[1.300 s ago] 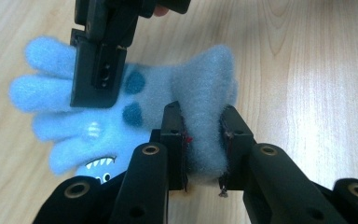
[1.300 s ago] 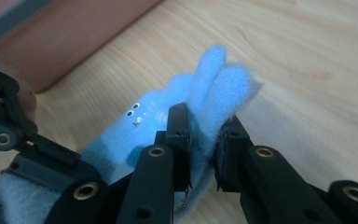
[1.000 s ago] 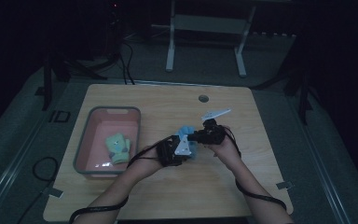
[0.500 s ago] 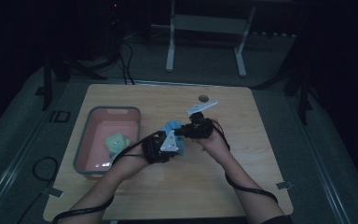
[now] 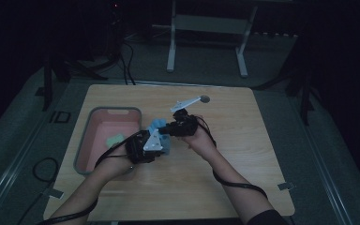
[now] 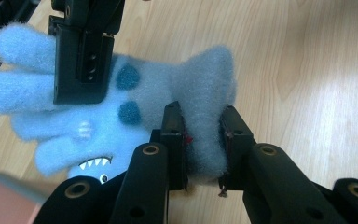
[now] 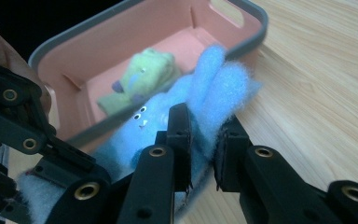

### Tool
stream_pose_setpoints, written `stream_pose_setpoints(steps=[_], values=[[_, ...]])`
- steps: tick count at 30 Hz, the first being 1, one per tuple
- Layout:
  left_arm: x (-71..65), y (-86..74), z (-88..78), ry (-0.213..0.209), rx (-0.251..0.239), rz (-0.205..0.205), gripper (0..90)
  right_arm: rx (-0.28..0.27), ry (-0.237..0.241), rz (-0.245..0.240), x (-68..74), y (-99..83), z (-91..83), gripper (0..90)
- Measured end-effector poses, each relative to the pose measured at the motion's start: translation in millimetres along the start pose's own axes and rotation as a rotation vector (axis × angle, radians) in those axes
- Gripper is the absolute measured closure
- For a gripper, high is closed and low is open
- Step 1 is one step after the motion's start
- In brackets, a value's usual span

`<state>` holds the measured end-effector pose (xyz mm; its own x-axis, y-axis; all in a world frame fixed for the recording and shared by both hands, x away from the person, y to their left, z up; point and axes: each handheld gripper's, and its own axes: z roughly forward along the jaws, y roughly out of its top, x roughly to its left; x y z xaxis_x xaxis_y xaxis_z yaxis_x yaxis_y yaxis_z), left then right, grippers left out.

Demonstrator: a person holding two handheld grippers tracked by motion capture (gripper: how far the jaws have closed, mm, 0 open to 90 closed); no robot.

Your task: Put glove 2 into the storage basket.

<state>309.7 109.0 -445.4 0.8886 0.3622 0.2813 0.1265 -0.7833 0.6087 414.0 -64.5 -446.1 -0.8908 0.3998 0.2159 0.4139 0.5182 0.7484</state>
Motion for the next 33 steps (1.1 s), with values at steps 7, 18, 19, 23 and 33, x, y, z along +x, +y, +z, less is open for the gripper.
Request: stream_pose_setpoints(steps=[7,18,19,23,33], values=[[2.2,-16.2,-11.4,0.020,0.020,-0.015,76.7,0.007,0.018,-0.019,10.9,12.4,17.3,79.0],[8.4,-51.4,-33.9,0.049,0.057,-0.062,76.7,0.014,0.075,-0.031,31.3,35.2,61.3,79.2],[9.3,-58.0,-37.9,0.057,0.066,-0.069,76.7,0.013,0.080,-0.031,33.2,37.2,65.2,79.2],[10.7,-68.7,-44.2,0.066,0.079,-0.084,76.7,0.019,0.094,-0.038,38.7,42.9,77.8,79.2],[17.1,-102.4,-44.6,0.053,0.100,-0.137,76.7,0.043,0.110,-0.033,48.9,50.0,114.4,79.1]])
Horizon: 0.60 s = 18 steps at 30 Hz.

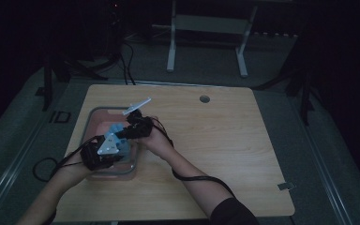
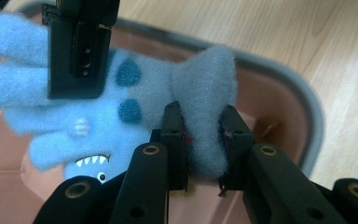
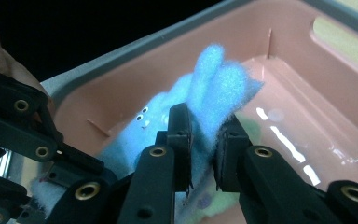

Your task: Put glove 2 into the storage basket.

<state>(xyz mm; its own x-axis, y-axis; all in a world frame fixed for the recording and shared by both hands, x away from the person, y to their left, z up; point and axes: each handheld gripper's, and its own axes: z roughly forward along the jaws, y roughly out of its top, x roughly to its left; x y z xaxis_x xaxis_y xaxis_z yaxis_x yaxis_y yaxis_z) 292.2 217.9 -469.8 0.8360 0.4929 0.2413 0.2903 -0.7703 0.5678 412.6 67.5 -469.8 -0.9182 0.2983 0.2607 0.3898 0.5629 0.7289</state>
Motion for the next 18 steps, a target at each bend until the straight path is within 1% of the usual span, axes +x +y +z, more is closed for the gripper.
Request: stream_pose_setpoints(steps=[2,3,4,5,6,7,8,9,11,12,14,16,18], values=[[0.4,-2.0,2.7,-0.003,0.005,0.001,76.7,0.011,-0.005,0.009,-3.0,-3.6,4.9,79.2],[1.6,-5.3,8.4,-0.020,0.011,-0.010,76.7,0.019,-0.008,0.016,-4.6,-5.4,7.3,79.2],[1.8,-6.2,11.1,-0.019,0.016,-0.008,76.7,0.032,-0.012,0.018,-6.0,-6.8,9.3,79.1],[1.8,-6.2,11.1,-0.019,0.016,-0.008,76.7,0.032,-0.012,0.018,-6.0,-6.8,9.3,79.1],[2.4,-6.7,14.0,-0.020,0.025,-0.006,76.7,0.037,-0.020,0.017,-7.5,-8.1,11.2,79.1],[4.0,-7.1,17.5,-0.031,0.030,-0.012,76.7,0.049,-0.029,0.023,-10.0,-9.5,14.4,79.1],[4.0,-7.1,17.5,-0.031,0.030,-0.012,76.7,0.049,-0.029,0.023,-10.0,-9.5,14.4,79.1],[4.8,-7.0,21.4,-0.033,0.044,-0.011,76.6,0.062,-0.042,0.020,-11.4,-10.8,18.2,78.9],[5.5,-6.8,24.4,-0.039,0.053,-0.015,76.6,0.074,-0.056,0.020,-12.4,-11.8,21.8,78.8],[5.9,-6.7,25.4,-0.033,0.056,-0.016,76.6,0.079,-0.060,0.017,-12.9,-12.0,23.1,78.7],[7.8,-6.7,26.8,-0.040,0.054,-0.027,76.5,0.077,-0.079,0.013,-12.7,-12.0,23.2,78.2],[8.2,-6.9,27.8,-0.038,0.055,-0.028,76.5,0.070,-0.079,0.017,-13.1,-12.2,23.5,77.1],[10.5,-6.7,29.9,-0.056,0.067,-0.037,76.4,0.076,-0.080,0.020,-13.7,-11.8,23.8,75.1]])
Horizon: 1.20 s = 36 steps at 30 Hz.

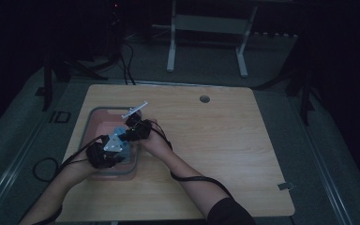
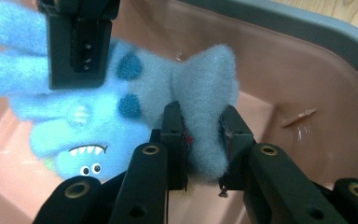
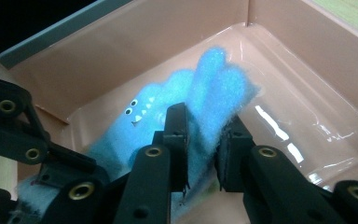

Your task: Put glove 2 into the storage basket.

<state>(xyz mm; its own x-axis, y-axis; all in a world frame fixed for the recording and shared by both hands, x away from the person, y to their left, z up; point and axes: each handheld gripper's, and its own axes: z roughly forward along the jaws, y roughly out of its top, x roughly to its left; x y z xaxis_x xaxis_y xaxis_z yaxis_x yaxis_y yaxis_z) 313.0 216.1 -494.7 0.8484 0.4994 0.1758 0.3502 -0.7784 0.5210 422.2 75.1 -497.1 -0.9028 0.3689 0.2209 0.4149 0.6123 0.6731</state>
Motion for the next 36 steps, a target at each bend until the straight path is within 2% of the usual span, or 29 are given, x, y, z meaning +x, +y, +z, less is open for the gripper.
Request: stream_pose_setpoints(steps=[3,4,6,7,11,12,14,15,16,17,19,20,23,24,26,29,30,32,33,34,36], values=[[1.7,0.8,1.6,-0.015,0.006,-0.009,76.2,0.006,-0.007,-0.005,0.1,0.3,0.5,71.5],[2.3,1.1,2.5,-0.020,0.008,-0.014,75.5,0.013,-0.009,-0.006,-0.7,0.4,0.9,66.5],[3.5,1.4,3.0,-0.024,0.006,-0.022,74.3,0.011,-0.010,-0.005,-1.5,0.2,0.7,64.5],[3.6,1.5,2.9,-0.021,0.002,-0.027,73.8,0.006,-0.017,0.004,-2.7,0.4,-0.6,60.0],[5.1,0.8,3.1,-0.034,0.002,-0.049,67.3,-0.010,-0.036,-0.003,-3.8,1.5,-4.8,50.6],[5.7,0.8,2.2,-0.030,0.002,-0.061,58.6,-0.024,-0.045,-0.004,-4.0,2.5,-8.7,45.9],[5.6,0.8,1.3,-0.026,-0.004,-0.066,52.9,-0.036,-0.049,-0.014,-3.4,3.6,-14.0,42.0],[5.2,0.9,0.0,-0.015,-0.010,-0.070,52.9,-0.036,-0.049,-0.014,-3.4,3.6,-14.0,42.0],[3.7,1.6,-3.2,0.017,-0.020,-0.071,48.9,-0.054,-0.048,-0.014,-2.8,4.7,-20.0,37.8],[3.7,1.6,-3.2,0.017,-0.020,-0.071,44.2,-0.054,-0.048,-0.014,-2.8,4.7,-20.0,37.8],[3.3,2.0,-7.1,0.043,-0.029,-0.087,37.3,-0.075,-0.041,-0.013,-2.6,5.2,-28.2,29.9],[3.6,2.3,-12.4,0.050,-0.047,-0.115,33.3,-0.075,-0.032,-0.016,-2.7,4.8,-30.6,27.7],[3.1,3.9,-17.2,0.043,-0.043,-0.146,15.1,-0.081,-0.010,-0.023,-3.0,1.5,-38.4,21.5],[2.1,4.2,-18.5,0.051,-0.051,-0.148,13.2,-0.085,0.000,-0.020,-3.4,-0.1,-40.8,20.4],[1.9,5.8,-20.1,0.046,-0.068,-0.178,9.0,-0.091,0.006,-0.021,-3.7,-3.9,-45.8,20.0],[0.0,8.3,-21.2,0.057,-0.086,-0.184,7.9,-0.093,0.012,-0.031,-4.6,-8.1,-50.7,18.3],[-1.6,11.6,-22.1,0.071,-0.114,-0.195,7.3,-0.096,0.015,-0.034,-4.1,-12.5,-56.5,18.2],[-2.4,13.5,-22.7,0.072,-0.130,-0.197,6.2,-0.095,0.009,-0.044,-3.8,-14.6,-59.7,18.1],[-3.2,15.5,-23.5,0.075,-0.149,-0.203,6.1,-0.104,0.009,-0.049,-3.9,-18.3,-66.6,17.9],[-4.8,19.9,-24.3,0.070,-0.180,-0.206,5.6,-0.104,0.009,-0.050,-3.9,-19.9,-70.3,17.9],[-6.7,25.3,-23.9,0.053,-0.202,-0.213,5.0,-0.110,0.003,-0.061,-4.2,-23.2,-77.7,17.9]])
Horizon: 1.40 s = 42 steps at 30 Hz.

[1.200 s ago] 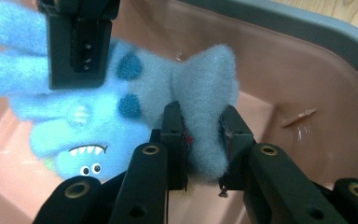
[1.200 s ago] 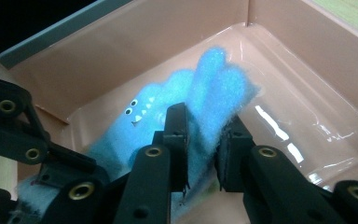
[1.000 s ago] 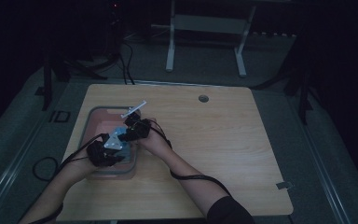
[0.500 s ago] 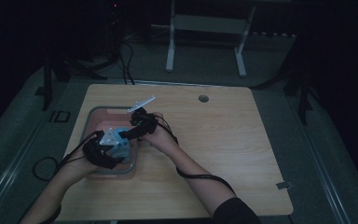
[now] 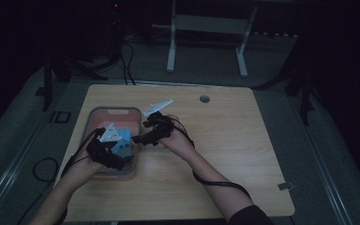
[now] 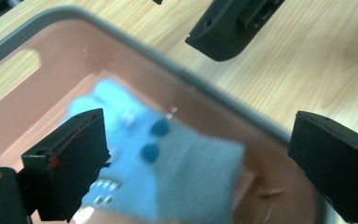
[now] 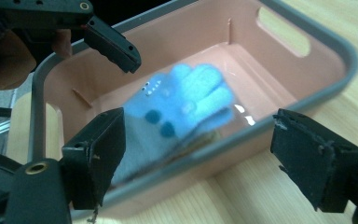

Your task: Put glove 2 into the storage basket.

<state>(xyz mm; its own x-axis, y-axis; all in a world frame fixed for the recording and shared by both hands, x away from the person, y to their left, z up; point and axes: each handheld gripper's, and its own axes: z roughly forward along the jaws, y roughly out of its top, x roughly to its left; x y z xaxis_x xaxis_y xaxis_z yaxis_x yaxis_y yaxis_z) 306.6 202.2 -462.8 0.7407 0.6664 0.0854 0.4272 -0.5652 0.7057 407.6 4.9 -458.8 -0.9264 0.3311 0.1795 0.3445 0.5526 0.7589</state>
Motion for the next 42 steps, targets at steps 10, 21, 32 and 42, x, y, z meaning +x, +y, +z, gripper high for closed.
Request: stream_pose_setpoints(steps=[10,21,32,42], values=[[-25.1,23.7,9.7,-0.050,-0.062,0.018,4.2,-0.003,-0.028,0.009,-12.2,-24.8,-31.1,16.2],[-54.6,44.6,25.7,-0.118,-0.095,0.047,4.2,0.004,-0.055,0.022,-24.8,-55.1,-56.8,15.1],[-73.4,52.1,46.5,-0.178,-0.102,0.060,4.1,0.011,-0.064,0.033,-28.8,-82.4,-70.5,14.6],[-94.0,56.0,63.7,-0.215,-0.100,0.099,4.1,0.031,-0.076,0.045,-34.0,-123.2,-85.0,14.5]])
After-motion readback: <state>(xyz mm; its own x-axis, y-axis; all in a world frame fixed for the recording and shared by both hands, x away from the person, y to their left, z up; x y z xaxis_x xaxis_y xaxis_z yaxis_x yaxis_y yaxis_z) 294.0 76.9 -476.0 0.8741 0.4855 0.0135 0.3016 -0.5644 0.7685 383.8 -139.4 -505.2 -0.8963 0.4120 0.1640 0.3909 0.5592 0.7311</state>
